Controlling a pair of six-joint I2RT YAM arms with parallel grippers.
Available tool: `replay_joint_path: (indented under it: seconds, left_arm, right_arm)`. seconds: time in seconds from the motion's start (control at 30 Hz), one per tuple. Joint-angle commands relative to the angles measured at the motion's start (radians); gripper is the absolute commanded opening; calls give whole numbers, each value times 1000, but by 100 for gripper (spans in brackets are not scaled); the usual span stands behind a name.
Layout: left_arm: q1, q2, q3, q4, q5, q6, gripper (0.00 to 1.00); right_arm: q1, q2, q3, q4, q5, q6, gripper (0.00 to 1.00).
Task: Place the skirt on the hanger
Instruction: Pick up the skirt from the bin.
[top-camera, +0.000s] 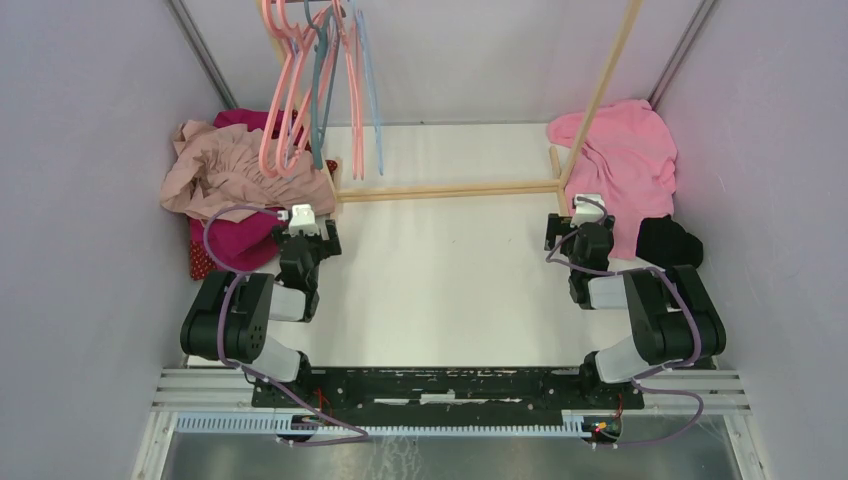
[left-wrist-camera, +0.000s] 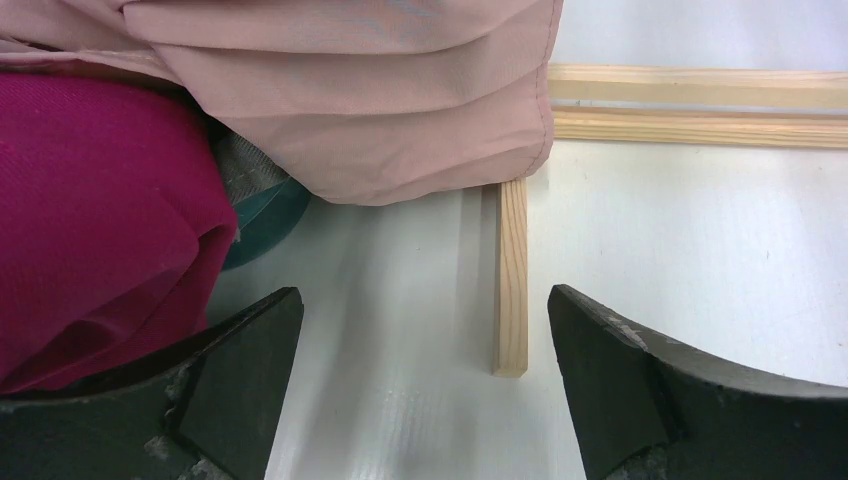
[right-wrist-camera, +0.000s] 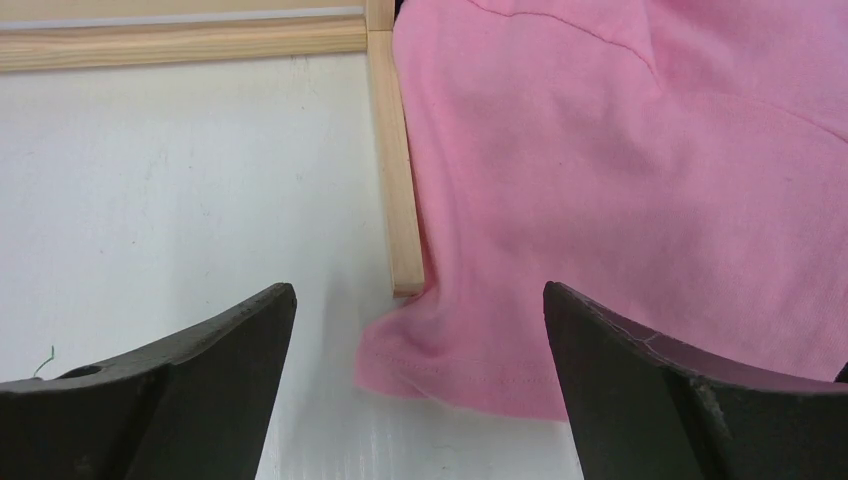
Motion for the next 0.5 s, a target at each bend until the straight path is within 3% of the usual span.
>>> replay_joint_path:
  seconds: [0.0, 0.47]
  left_arm:
    - [9, -16, 21, 54, 10, -5, 99]
    - [11, -20, 16, 61, 9, -6, 99]
  right_arm:
    - [-7, 2, 32, 27, -17, 3, 100]
    - [-7, -9, 19, 49, -14, 5, 100]
